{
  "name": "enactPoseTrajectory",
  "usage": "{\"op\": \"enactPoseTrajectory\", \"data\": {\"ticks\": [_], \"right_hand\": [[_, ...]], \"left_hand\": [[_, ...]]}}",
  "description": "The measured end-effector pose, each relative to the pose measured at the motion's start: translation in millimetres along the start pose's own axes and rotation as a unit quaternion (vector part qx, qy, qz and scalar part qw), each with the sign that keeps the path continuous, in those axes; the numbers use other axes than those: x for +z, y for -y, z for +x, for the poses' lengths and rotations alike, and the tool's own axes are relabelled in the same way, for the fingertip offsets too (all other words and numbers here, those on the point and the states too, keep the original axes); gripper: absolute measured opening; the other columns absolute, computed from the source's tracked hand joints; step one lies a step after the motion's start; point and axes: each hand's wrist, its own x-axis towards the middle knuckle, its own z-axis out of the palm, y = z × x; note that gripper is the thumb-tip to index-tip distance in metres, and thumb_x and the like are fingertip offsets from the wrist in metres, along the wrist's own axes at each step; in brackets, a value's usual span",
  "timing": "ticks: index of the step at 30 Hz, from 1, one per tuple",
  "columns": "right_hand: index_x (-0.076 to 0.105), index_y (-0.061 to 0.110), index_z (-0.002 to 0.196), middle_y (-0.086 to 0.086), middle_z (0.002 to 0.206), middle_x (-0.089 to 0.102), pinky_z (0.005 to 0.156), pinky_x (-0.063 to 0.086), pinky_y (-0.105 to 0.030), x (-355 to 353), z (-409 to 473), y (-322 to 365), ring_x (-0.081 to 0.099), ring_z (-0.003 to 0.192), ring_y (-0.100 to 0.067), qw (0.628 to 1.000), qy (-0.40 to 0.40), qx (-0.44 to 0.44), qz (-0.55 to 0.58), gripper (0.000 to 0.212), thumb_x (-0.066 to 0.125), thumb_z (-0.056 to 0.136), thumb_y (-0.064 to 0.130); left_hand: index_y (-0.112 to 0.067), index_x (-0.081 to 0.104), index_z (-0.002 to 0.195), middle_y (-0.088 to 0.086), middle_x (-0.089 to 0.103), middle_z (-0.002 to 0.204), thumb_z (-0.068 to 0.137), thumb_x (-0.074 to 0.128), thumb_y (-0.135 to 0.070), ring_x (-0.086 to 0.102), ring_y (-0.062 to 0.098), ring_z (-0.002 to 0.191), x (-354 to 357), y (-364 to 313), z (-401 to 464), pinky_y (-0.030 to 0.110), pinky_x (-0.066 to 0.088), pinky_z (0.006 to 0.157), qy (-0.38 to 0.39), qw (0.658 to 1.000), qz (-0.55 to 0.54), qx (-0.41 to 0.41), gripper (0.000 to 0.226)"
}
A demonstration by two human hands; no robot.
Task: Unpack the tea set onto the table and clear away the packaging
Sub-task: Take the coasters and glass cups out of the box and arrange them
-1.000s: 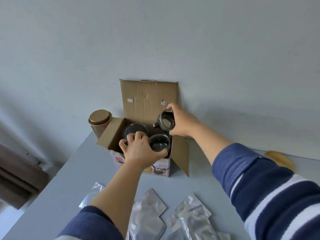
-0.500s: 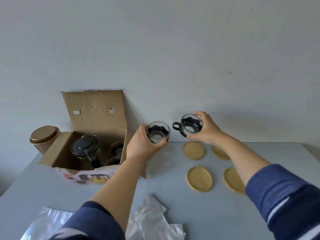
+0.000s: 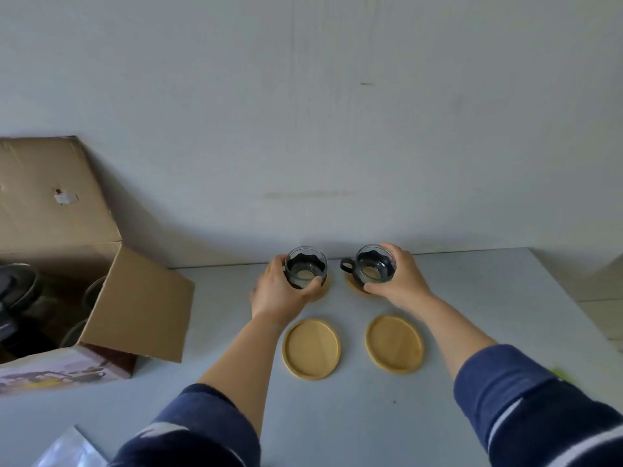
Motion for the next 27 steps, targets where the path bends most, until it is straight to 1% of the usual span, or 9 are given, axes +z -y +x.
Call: {"op": "enactPoseTrajectory", "data": {"ticks": [3, 5, 8, 11, 14, 16, 22, 25, 27], "right_hand": [[0.027, 0.025, 0.148, -0.003, 0.147, 0.033, 0.101, 0.035, -0.027, 2.4, 13.2, -8.5, 0.038, 0.133, -0.021, 1.000, 0.007, 0.009, 0.003, 0.092, 0.079, 0.073, 0.015], [0.021, 0.026, 0.150, -0.002, 0.150, 0.028, 0.103, 0.034, -0.028, 3.8, 19.1, -10.0, 0.034, 0.137, -0.021, 1.000, 0.014, 0.013, 0.007, 0.092, 0.076, 0.076, 0.014], [0.019, 0.026, 0.151, -0.002, 0.152, 0.026, 0.103, 0.032, -0.027, 3.5, 21.2, -10.6, 0.032, 0.138, -0.022, 1.000, 0.022, 0.015, 0.004, 0.094, 0.075, 0.076, 0.013], [0.010, 0.025, 0.152, -0.003, 0.155, 0.021, 0.110, 0.028, -0.030, -1.1, 19.9, -7.9, 0.027, 0.142, -0.022, 0.999, 0.042, 0.024, 0.000, 0.103, 0.078, 0.075, 0.013], [0.003, 0.028, 0.152, -0.007, 0.156, 0.015, 0.113, 0.027, -0.037, -6.2, 17.3, -0.1, 0.023, 0.143, -0.027, 0.997, 0.038, 0.040, -0.052, 0.113, 0.081, 0.071, 0.022], [0.005, 0.031, 0.151, -0.008, 0.157, 0.008, 0.114, 0.027, -0.041, -7.6, 10.6, 9.2, 0.018, 0.144, -0.030, 0.992, 0.031, 0.047, -0.115, 0.110, 0.080, 0.071, 0.029], [0.020, 0.034, 0.147, -0.006, 0.159, -0.002, 0.117, 0.016, -0.049, 5.5, -28.3, 66.9, -0.002, 0.147, -0.029, 0.967, 0.055, -0.011, -0.250, 0.081, 0.067, 0.081, 0.037], [0.031, 0.034, 0.142, -0.007, 0.157, 0.005, 0.117, 0.014, -0.052, 26.2, -47.4, 105.9, 0.000, 0.146, -0.030, 0.961, 0.083, -0.058, -0.258, 0.068, 0.065, 0.083, 0.035], [0.035, 0.033, 0.140, -0.006, 0.155, 0.013, 0.115, 0.020, -0.048, 48.0, -59.3, 132.9, 0.006, 0.145, -0.028, 0.955, 0.110, -0.093, -0.258, 0.062, 0.062, 0.085, 0.035]], "left_hand": [[-0.025, 0.039, 0.133, -0.005, 0.053, 0.129, 0.075, 0.063, -0.060, 0.047, 0.020, 0.124, 10.3, 0.7, 10.1, 0.046, 0.037, 0.105, 0.005, 1.000, 0.019, -0.014, 0.072], [-0.026, 0.038, 0.134, -0.005, 0.053, 0.131, 0.075, 0.063, -0.062, 0.047, 0.020, 0.124, 11.3, 3.4, 15.0, 0.047, 0.038, 0.104, 0.008, 1.000, 0.024, -0.017, 0.074], [-0.026, 0.037, 0.136, -0.004, 0.053, 0.133, 0.073, 0.063, -0.064, 0.049, 0.020, 0.123, 10.4, 6.7, 17.1, 0.048, 0.041, 0.102, 0.023, 0.999, 0.025, -0.017, 0.078], [-0.024, 0.030, 0.142, -0.002, 0.047, 0.142, 0.077, 0.061, -0.063, 0.044, 0.021, 0.130, 8.4, 4.1, 14.4, 0.049, 0.039, 0.106, 0.035, 0.999, 0.037, -0.014, 0.082], [-0.023, 0.015, 0.150, -0.004, 0.029, 0.155, 0.076, 0.058, -0.070, 0.031, 0.020, 0.141, 0.6, 1.6, 10.5, 0.050, 0.032, 0.112, 0.049, 0.998, 0.045, -0.013, 0.098], [-0.021, 0.011, 0.152, -0.004, 0.025, 0.157, 0.077, 0.054, -0.072, 0.027, 0.020, 0.143, -11.2, 2.1, 6.1, 0.050, 0.031, 0.112, 0.044, 0.998, 0.053, -0.010, 0.100], [-0.019, 0.027, 0.148, 0.000, 0.035, 0.151, 0.093, 0.048, -0.051, 0.030, 0.023, 0.139, -82.9, 10.2, -14.8, 0.047, 0.033, 0.107, -0.029, 0.993, 0.114, 0.012, 0.066], [-0.022, 0.037, 0.143, 0.000, 0.039, 0.147, 0.094, 0.050, -0.040, 0.032, 0.024, 0.137, -130.9, 22.0, -27.5, 0.047, 0.033, 0.105, -0.069, 0.989, 0.131, 0.023, 0.053], [-0.023, 0.044, 0.138, 0.000, 0.042, 0.145, 0.094, 0.051, -0.035, 0.034, 0.024, 0.135, -164.2, 36.0, -36.9, 0.047, 0.036, 0.104, -0.095, 0.985, 0.141, 0.031, 0.046]]}}
